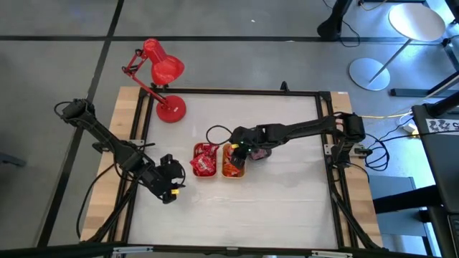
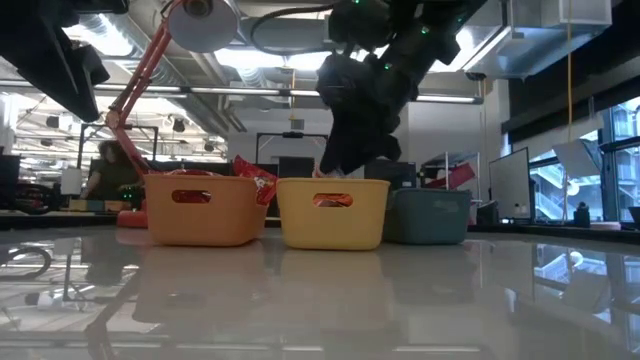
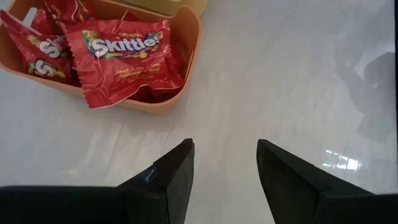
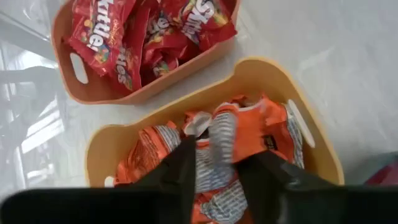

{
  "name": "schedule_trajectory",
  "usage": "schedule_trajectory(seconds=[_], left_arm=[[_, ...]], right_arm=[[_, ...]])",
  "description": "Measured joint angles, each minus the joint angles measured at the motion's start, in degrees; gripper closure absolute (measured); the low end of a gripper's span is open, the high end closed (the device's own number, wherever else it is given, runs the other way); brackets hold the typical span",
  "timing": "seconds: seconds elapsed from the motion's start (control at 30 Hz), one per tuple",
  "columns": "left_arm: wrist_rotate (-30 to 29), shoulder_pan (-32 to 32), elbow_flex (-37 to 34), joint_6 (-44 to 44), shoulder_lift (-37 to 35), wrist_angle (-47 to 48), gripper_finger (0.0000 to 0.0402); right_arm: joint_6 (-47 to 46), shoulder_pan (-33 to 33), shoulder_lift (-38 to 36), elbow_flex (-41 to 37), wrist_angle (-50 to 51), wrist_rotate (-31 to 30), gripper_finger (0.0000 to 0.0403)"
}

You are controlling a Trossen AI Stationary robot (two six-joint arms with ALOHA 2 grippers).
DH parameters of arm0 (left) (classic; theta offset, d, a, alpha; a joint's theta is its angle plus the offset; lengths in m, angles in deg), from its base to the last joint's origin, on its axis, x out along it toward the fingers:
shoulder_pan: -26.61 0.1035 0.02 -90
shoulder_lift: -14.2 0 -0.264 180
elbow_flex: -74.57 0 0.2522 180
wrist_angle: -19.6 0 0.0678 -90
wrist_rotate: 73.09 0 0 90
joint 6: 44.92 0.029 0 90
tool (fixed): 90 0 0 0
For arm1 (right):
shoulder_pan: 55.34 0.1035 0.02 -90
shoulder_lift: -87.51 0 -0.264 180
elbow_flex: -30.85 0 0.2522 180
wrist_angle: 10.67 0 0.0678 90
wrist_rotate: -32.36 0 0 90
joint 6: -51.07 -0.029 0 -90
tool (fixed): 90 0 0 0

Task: Sort candy
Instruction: Put the orange candy into the yellow bin, then return to Home Position

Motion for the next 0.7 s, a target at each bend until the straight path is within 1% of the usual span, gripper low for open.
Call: schedule_trajectory(seconds=[0.1, 0.2, 0.33, 0.43, 0.47, 0.57, 0.63, 0.7], left_arm=[[0.00, 0.00, 0.00, -0.07, 0.01, -0.36, 0.0236], [-0.02, 0.00, 0.00, 0.30, 0.00, -0.71, 0.0236], [-0.05, 0.00, 0.00, 4.58, 0.00, -0.51, 0.0236], [-0.07, 0.00, 0.00, 11.01, 0.00, -0.04, 0.0236], [-0.04, 0.00, 0.00, 11.96, 0.00, 0.88, 0.0236], [-0.86, 0.00, 0.00, 7.89, 0.00, 1.63, 0.0236], [-1.37, 0.06, 0.00, 4.57, 0.00, 1.02, 0.0236], [-1.43, 0.07, 0.00, 4.61, 0.01, -0.12, 0.0236]], right_arm=[[-0.08, 0.03, 0.21, 0.02, 0.05, -1.63, 0.0243], [-0.13, 0.03, -0.29, 0.02, 0.08, -1.97, 0.0190], [-0.10, 0.03, -3.11, 0.02, 0.37, -1.96, 0.0142], [1.26, 0.03, -6.87, 0.06, 2.41, -2.14, 0.0127], [1.63, 0.03, -8.26, 0.06, 3.89, -2.55, 0.0126], [2.73, 0.10, -12.56, 0.06, 7.08, -3.83, 0.0128], [2.82, 0.97, -15.50, 0.06, 7.90, -6.38, 0.0132], [4.98, 2.40, -18.44, 0.06, 8.66, -9.81, 0.0136]])
